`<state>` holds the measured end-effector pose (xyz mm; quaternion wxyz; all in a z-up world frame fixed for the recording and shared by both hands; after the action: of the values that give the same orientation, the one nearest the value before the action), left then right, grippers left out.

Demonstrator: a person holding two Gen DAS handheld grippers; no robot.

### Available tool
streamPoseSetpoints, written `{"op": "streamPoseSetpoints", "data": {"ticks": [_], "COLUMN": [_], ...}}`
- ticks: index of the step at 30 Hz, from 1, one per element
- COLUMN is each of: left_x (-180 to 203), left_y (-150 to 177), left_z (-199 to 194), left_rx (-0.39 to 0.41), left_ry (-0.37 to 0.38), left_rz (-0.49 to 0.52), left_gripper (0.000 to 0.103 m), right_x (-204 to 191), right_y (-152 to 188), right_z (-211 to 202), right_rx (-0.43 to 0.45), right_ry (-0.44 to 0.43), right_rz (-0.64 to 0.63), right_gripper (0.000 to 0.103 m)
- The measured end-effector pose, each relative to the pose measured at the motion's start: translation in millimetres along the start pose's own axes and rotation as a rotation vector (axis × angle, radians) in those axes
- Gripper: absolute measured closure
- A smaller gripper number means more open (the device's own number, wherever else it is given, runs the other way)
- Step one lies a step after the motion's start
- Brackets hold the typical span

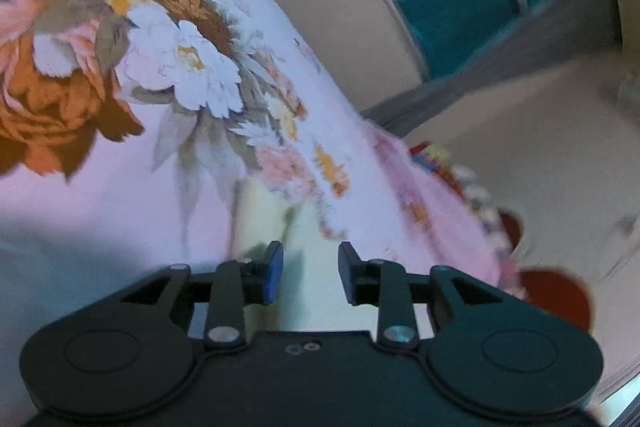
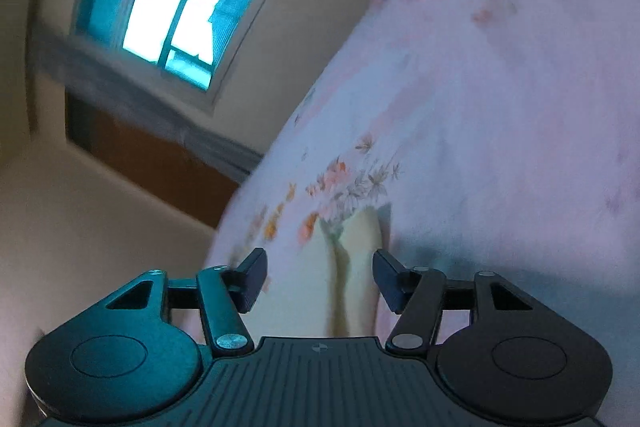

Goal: Fold small clothes

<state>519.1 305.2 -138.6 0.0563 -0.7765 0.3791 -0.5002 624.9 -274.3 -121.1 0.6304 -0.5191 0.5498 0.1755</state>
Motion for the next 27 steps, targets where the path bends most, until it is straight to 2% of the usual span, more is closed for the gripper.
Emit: {"op": "streamPoseSetpoints", "data": {"ticks": [2, 5, 6, 7, 9, 15, 20, 22, 25, 27], "left_x": [6.8, 23.0, 27.6, 32.8, 43.4, 55.2, 51.8, 52.7, 54.4, 56.2], "left_y": [6.1, 15.9, 17.3, 16.6, 13.5, 8.4, 6.1, 6.5, 7.3, 5.8], "left_z": [1.3, 4.5, 5.1, 6.4, 11.0, 33.6, 47.1, 47.9, 47.6, 41.1], "left_rx": [-0.021, -0.027, -0.011, 0.004, 0.024, 0.042, 0.031, 0.046, 0.068, 0.112], "left_ry": [-0.034, -0.068, -0.096, -0.121, -0.150, -0.239, -0.243, -0.225, -0.195, -0.163], "left_rz": [0.072, 0.193, 0.231, 0.272, 0.350, 0.517, 0.548, 0.555, 0.565, 0.554], "left_gripper": [0.075, 0.074, 0.074, 0.074, 0.076, 0.076, 0.076, 0.085, 0.099, 0.099], "right_x": [-10.1, -29.4, -33.0, -36.2, -37.8, -28.0, -25.7, -25.5, -30.3, -36.5], "right_y": [6.3, 18.0, 22.1, 23.9, 21.7, 17.8, 23.5, 28.4, 33.7, 35.0], "right_z": [4.0, 25.3, 30.7, 34.4, 44.7, 93.5, 114.7, 120.4, 117.2, 111.1], "right_rx": [-0.004, -0.044, -0.046, -0.054, -0.058, -0.123, -0.166, -0.183, -0.152, -0.112], "right_ry": [0.060, 0.093, 0.115, 0.127, 0.162, 0.226, 0.245, 0.257, 0.258, 0.259], "right_rz": [-0.089, -0.197, -0.237, -0.264, -0.304, -0.399, -0.504, -0.541, -0.594, -0.621], "right_gripper": [0.044, 0.044, 0.048, 0.060, 0.072, 0.072, 0.072, 0.100, 0.100, 0.100]}}
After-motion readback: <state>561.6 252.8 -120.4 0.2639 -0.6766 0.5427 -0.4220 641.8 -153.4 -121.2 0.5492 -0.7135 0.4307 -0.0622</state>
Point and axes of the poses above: each gripper's, at about its wrist camera, not at the fingertips, and z roughly the way its jaws point, x to its right, y to its underside, the point moved 5 cm from there along z, roughly the way its jaws point, and after that the axes turned 9 degrees about -y, right-handed, at the moved point
